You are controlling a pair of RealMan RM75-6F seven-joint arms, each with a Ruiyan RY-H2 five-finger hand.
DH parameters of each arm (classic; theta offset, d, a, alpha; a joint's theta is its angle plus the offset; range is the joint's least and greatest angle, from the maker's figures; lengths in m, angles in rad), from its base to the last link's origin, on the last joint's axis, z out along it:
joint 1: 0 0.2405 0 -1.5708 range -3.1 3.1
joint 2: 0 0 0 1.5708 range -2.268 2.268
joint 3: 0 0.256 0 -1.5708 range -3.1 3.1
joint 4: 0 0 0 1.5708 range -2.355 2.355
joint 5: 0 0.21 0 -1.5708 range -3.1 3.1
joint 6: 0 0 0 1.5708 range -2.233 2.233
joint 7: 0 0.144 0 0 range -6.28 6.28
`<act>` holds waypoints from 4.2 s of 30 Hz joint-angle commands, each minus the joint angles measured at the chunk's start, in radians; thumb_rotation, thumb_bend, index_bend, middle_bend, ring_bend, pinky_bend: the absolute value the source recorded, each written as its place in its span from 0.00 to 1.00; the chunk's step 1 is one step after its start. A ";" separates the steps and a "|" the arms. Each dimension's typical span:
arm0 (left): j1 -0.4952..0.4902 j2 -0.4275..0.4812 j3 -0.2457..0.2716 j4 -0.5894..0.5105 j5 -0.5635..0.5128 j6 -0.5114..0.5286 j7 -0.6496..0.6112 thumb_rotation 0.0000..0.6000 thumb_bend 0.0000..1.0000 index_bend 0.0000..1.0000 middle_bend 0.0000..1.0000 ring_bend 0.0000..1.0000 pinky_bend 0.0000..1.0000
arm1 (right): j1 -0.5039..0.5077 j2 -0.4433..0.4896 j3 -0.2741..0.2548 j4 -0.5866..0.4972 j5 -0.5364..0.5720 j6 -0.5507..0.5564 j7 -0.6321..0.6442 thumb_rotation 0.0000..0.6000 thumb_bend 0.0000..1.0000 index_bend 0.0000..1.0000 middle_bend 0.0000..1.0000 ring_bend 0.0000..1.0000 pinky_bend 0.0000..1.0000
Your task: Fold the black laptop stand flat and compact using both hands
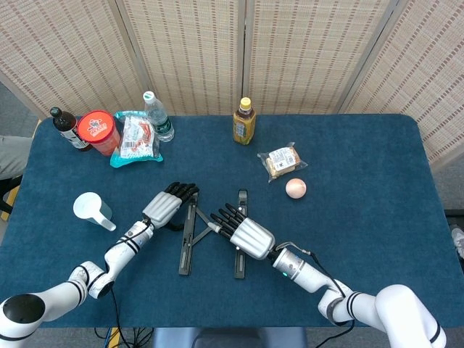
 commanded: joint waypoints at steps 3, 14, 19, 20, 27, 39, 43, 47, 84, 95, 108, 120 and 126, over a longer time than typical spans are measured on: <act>-0.002 0.000 -0.001 -0.005 0.000 -0.001 -0.003 1.00 0.18 0.00 0.00 0.00 0.00 | 0.006 -0.020 0.006 0.026 -0.004 0.014 0.012 1.00 0.00 0.00 0.00 0.00 0.00; -0.007 0.004 -0.007 -0.029 -0.005 -0.001 -0.004 1.00 0.18 0.00 0.00 0.00 0.00 | 0.022 -0.074 0.025 0.094 -0.004 0.048 0.038 1.00 0.00 0.00 0.00 0.00 0.00; -0.011 0.005 -0.009 -0.043 -0.005 -0.003 -0.003 1.00 0.18 0.00 0.00 0.00 0.00 | 0.032 -0.101 0.035 0.126 -0.005 0.069 0.048 1.00 0.00 0.00 0.00 0.00 0.00; -0.012 0.006 -0.009 -0.045 -0.005 -0.002 -0.003 1.00 0.18 0.00 0.00 0.00 0.00 | 0.034 -0.105 0.037 0.131 -0.005 0.071 0.049 1.00 0.00 0.00 0.00 0.00 0.00; -0.019 0.005 -0.012 -0.057 -0.004 -0.004 0.001 1.00 0.18 0.00 0.00 0.00 0.00 | 0.052 -0.132 0.045 0.167 -0.003 0.077 0.048 1.00 0.00 0.00 0.00 0.00 0.00; -0.016 0.027 -0.006 -0.084 -0.003 -0.006 -0.011 1.00 0.18 0.00 0.00 0.00 0.00 | 0.075 -0.117 0.030 0.157 -0.013 0.069 0.064 1.00 0.00 0.00 0.00 0.00 0.00; -0.003 0.053 -0.008 -0.100 -0.018 -0.004 0.005 1.00 0.18 0.00 0.00 0.00 0.00 | 0.094 -0.048 0.014 0.074 -0.020 0.030 0.075 1.00 0.00 0.00 0.00 0.00 0.00; 0.021 0.087 -0.016 -0.129 -0.038 0.018 0.027 1.00 0.18 0.00 0.00 0.00 0.00 | 0.126 0.058 -0.005 -0.059 -0.033 -0.020 0.128 1.00 0.00 0.00 0.00 0.00 0.00; 0.161 0.273 -0.082 -0.295 -0.159 0.115 0.122 1.00 0.18 0.00 0.00 0.00 0.00 | 0.581 0.271 -0.128 -0.238 -0.143 -0.509 0.499 1.00 0.00 0.00 0.00 0.00 0.00; 0.171 0.269 -0.088 -0.276 -0.159 0.113 0.094 1.00 0.18 0.00 0.00 0.00 0.00 | 0.647 0.251 -0.164 -0.204 -0.151 -0.532 0.580 1.00 0.00 0.00 0.00 0.00 0.00; 0.174 0.263 -0.092 -0.262 -0.151 0.114 0.078 1.00 0.18 0.00 0.00 0.00 0.00 | 0.684 0.231 -0.189 -0.176 -0.143 -0.544 0.609 1.00 0.00 0.00 0.00 0.00 0.00; 0.177 0.259 -0.093 -0.255 -0.144 0.118 0.069 1.00 0.18 0.00 0.00 0.00 0.00 | 0.694 0.203 -0.207 -0.140 -0.136 -0.531 0.631 1.00 0.00 0.00 0.01 0.00 0.00; 0.180 0.259 -0.093 -0.251 -0.141 0.119 0.065 1.00 0.18 0.00 0.00 0.00 0.00 | 0.689 0.185 -0.213 -0.109 -0.140 -0.489 0.657 1.00 0.06 0.00 0.13 0.00 0.00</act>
